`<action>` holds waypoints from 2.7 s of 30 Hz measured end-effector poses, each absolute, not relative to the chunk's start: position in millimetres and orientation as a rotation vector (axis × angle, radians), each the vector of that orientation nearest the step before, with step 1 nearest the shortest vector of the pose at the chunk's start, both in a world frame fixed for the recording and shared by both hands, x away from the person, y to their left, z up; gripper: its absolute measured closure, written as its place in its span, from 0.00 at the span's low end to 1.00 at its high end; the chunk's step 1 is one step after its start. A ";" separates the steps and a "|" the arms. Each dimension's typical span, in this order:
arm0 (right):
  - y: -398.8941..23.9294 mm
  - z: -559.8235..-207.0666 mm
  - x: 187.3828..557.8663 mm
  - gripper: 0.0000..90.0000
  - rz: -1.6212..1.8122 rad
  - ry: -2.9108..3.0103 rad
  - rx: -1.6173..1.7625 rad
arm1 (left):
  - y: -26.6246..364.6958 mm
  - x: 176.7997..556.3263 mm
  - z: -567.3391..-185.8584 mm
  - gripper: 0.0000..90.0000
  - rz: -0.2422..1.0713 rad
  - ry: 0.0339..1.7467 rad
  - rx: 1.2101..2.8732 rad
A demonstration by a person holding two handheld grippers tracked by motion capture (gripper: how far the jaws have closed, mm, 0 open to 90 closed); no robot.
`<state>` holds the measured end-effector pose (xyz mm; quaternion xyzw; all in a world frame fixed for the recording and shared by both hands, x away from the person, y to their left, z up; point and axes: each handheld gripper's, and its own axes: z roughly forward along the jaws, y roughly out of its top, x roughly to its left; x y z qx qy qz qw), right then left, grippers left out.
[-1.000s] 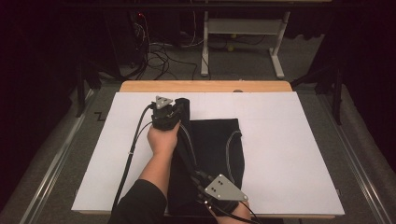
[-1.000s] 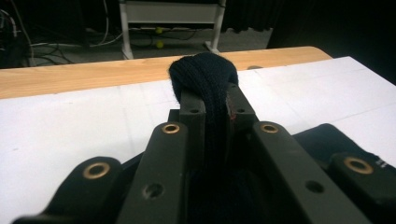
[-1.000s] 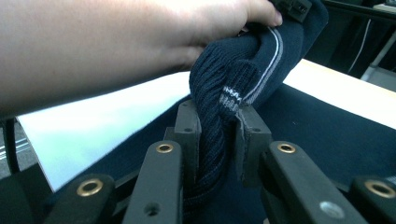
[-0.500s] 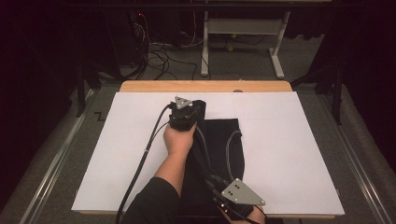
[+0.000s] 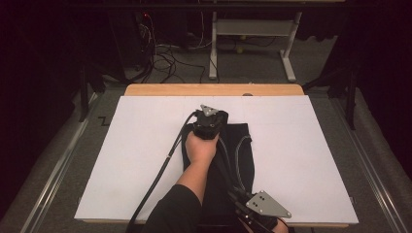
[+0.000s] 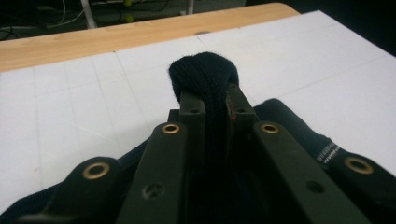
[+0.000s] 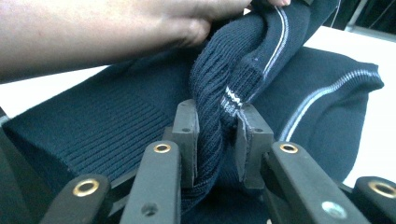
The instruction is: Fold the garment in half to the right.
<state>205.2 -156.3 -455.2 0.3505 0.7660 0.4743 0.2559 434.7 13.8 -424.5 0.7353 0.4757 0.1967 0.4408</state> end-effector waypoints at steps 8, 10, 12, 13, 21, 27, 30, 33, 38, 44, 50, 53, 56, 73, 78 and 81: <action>-165.6 -458.2 203.6 0.81 1.282 2.080 0.976 | 1.3 435.1 -430.6 0.86 0.480 1.170 1.832; -166.5 -458.6 203.5 0.80 1.278 2.078 0.981 | -1.0 435.4 -431.5 0.86 0.471 1.164 1.829; -167.1 -459.6 203.6 0.80 1.274 2.083 0.978 | -3.1 435.6 -432.7 0.86 0.462 1.161 1.825; -167.4 -460.2 203.2 0.80 1.271 2.085 0.984 | -4.2 435.9 -433.5 0.86 0.450 1.161 1.823; -171.8 -463.4 202.4 0.73 1.270 2.096 1.010 | -10.2 434.3 -434.6 0.78 0.439 1.143 1.816; -171.9 -462.8 202.4 0.59 1.271 2.090 1.019 | -10.5 433.1 -430.7 0.65 0.424 1.108 1.792; -172.6 -461.7 202.7 0.51 1.280 2.080 1.034 | -9.7 433.6 -429.9 0.55 0.404 1.100 1.795; -173.5 -459.7 202.6 0.45 1.299 2.063 1.036 | -8.8 432.7 -428.8 0.49 0.405 1.090 1.801; -175.3 -454.7 201.0 0.40 1.331 2.037 1.033 | -8.5 429.5 -424.0 0.41 0.433 1.072 1.791; -176.4 -448.9 201.1 0.32 1.370 2.026 1.027 | -5.7 423.6 -420.0 0.29 0.449 1.043 1.830; -174.7 -445.9 203.5 0.32 1.373 2.031 1.018 | 5.1 413.9 -419.7 0.20 0.431 1.004 1.826; -174.0 -442.5 207.1 0.32 1.374 2.030 1.024 | 17.1 409.4 -420.6 0.15 0.421 1.002 1.813; -173.9 -438.3 212.8 0.33 1.380 2.036 1.027 | 29.1 405.9 -422.7 0.13 0.413 1.005 1.804; -155.0 -416.9 305.1 1.00 1.212 2.121 0.988 | 141.2 358.7 -440.1 0.00 0.454 1.014 1.700; -144.0 -426.1 340.3 1.00 1.066 2.155 1.055 | 180.2 342.9 -450.8 0.00 0.467 1.050 1.683; -145.0 -435.3 353.7 1.00 0.988 2.142 1.120 | 197.6 334.6 -453.2 0.00 0.478 1.065 1.678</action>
